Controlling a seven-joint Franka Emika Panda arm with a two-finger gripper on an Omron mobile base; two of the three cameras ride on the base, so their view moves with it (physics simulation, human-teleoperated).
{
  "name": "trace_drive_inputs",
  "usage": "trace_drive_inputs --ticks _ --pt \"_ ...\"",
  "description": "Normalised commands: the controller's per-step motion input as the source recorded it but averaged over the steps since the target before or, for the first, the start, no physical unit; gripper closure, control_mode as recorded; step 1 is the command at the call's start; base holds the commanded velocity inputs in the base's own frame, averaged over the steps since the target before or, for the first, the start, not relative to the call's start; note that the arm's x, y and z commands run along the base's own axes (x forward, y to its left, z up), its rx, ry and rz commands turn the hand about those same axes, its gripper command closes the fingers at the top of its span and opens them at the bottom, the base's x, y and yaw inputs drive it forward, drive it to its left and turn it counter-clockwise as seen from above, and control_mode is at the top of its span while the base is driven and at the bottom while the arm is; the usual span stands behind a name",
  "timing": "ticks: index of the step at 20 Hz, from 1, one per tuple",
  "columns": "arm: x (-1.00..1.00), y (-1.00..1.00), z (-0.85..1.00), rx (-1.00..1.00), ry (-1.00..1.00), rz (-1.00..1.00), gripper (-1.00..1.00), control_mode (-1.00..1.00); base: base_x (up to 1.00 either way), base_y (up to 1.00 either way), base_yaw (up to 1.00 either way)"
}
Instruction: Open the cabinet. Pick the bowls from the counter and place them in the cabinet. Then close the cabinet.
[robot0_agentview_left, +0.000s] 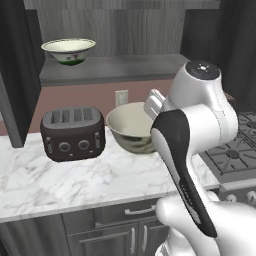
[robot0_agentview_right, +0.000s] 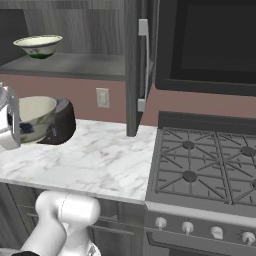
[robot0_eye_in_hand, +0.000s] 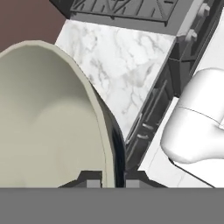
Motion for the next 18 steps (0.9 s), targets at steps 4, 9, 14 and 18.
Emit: trace_drive_inputs --ticks 4,9,14,18 --pt "-0.22 -0.65 0.30 0.00 -0.06 0.05 1.00 -1.00 0.00 0.00 0.00" --pt "-0.18 -0.53 0.26 0.00 -0.17 -0.02 1.00 -1.00 0.00 0.00 0.00" --pt "0.00 -0.36 0.34 0.00 -0.14 -0.05 1.00 -1.00 0.00 0.00 0.00" --pt "0.00 -0.29 0.40 0.00 -0.10 -0.07 1.00 -1.00 0.00 0.00 0.00"
